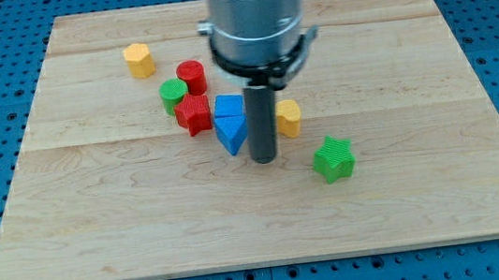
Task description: Push the green circle in between the red blocks
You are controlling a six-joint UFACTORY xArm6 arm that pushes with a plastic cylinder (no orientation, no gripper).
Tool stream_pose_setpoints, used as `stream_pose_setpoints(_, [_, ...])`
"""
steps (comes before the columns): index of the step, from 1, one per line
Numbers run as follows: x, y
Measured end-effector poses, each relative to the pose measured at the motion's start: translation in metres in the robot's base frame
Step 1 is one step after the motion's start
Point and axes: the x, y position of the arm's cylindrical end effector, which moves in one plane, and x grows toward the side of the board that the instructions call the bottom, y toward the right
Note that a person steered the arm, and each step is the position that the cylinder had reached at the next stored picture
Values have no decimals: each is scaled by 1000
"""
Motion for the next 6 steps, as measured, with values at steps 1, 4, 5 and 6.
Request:
stream_pose_setpoints(1, [-3, -47])
stream_pose_setpoints(4, [-78, -121])
stream_pose_setpoints(5, [-99, -116])
stream_pose_setpoints(6, [-102, -122])
